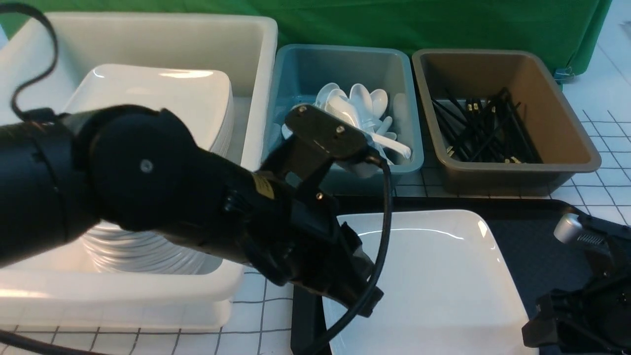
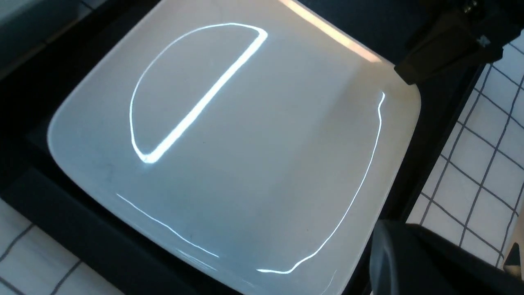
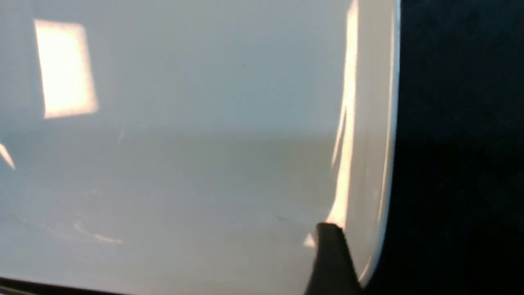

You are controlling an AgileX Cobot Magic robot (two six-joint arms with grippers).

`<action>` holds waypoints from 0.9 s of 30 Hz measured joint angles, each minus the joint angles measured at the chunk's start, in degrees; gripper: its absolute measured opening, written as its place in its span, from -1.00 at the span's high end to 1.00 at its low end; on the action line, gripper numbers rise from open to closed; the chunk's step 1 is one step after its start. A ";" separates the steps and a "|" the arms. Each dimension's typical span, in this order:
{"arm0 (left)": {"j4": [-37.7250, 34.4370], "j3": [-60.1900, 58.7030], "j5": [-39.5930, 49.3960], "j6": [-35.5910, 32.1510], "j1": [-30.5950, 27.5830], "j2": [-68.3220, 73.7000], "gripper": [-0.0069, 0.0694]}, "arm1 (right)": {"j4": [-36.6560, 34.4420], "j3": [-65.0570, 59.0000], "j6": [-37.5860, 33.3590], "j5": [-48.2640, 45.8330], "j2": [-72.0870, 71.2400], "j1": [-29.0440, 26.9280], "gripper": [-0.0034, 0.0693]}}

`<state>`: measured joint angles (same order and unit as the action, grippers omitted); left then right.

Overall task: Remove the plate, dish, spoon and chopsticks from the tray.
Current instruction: Use the right arm to grab a plate from the dinner plate

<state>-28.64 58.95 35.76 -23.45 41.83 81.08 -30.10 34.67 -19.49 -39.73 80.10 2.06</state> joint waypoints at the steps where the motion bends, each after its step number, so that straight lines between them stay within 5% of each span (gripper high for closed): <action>1: 0.15 0.00 -0.26 0.00 0.06 0.79 0.83 | -0.73 0.00 0.00 0.69 0.43 0.00 -0.29; 14: 2.53 0.00 -1.58 1.31 0.06 1.21 0.83 | -4.31 0.05 -1.74 2.52 7.38 2.99 -0.27; 17: 2.96 0.00 -1.58 1.46 0.06 1.21 0.83 | -4.72 0.10 -1.92 3.27 7.78 3.71 -0.13; 19: 3.16 0.00 -1.53 1.53 0.06 1.21 0.83 | -5.03 0.10 -2.34 3.90 8.19 4.27 0.25; 27: 3.35 0.00 -1.07 2.06 0.06 1.21 0.83 | -6.54 0.10 -1.46 3.85 7.82 4.27 0.34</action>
<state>-25.29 58.95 34.69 -21.39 41.89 82.29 -36.64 34.78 -20.95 -35.87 87.92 6.33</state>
